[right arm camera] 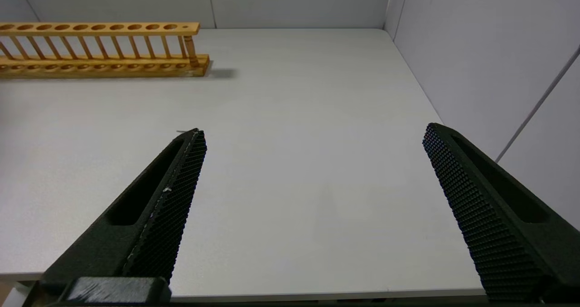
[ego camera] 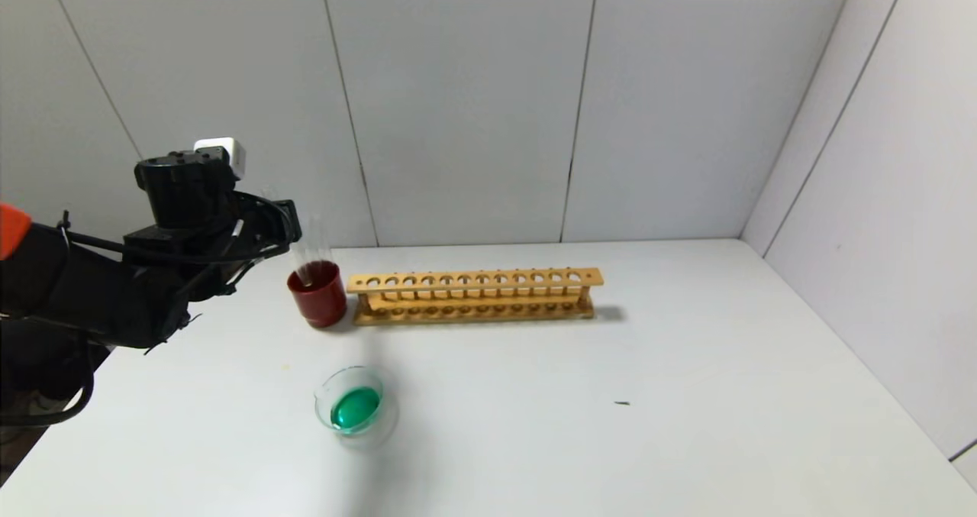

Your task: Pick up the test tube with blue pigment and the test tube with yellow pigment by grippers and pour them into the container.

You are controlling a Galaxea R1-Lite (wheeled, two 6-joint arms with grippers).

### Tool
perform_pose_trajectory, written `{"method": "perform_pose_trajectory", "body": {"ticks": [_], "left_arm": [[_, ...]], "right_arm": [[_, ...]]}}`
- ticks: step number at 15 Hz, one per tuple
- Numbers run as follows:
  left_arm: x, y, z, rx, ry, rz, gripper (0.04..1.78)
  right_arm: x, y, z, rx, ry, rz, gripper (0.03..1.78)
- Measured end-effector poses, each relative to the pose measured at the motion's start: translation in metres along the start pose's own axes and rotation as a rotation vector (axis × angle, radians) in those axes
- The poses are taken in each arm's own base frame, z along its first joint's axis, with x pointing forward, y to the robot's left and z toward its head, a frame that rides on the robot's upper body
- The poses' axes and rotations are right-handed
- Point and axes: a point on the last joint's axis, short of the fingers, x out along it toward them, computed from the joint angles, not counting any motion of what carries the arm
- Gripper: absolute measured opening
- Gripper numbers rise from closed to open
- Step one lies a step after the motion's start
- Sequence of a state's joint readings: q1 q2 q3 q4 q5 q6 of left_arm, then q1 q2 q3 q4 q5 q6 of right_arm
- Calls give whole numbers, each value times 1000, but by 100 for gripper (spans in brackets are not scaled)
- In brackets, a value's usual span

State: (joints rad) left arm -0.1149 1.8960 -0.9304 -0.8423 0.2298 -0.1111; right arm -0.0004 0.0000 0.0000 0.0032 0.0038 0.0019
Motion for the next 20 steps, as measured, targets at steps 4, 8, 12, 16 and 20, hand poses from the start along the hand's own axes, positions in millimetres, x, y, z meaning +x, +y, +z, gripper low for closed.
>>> {"method": "perform_pose_trajectory", "body": {"ticks": [4,8,12,16,20], "left_arm": [[14,-2,-14,16,-5,0,30],[21,-2,-27,20,11,0,30],[26,-3,-34,63,-11,2,30],[27,-2,-42,89,-14,1,42],[28,-2,-46,97,-12,1,95]], "right_arm": [[0,0,0,0,0,0,175],[0,0,0,0,0,0,175],[0,0,0,0,0,1,175],[0,0,0,0,0,1,175],[0,0,0,0,0,0,175]]}}
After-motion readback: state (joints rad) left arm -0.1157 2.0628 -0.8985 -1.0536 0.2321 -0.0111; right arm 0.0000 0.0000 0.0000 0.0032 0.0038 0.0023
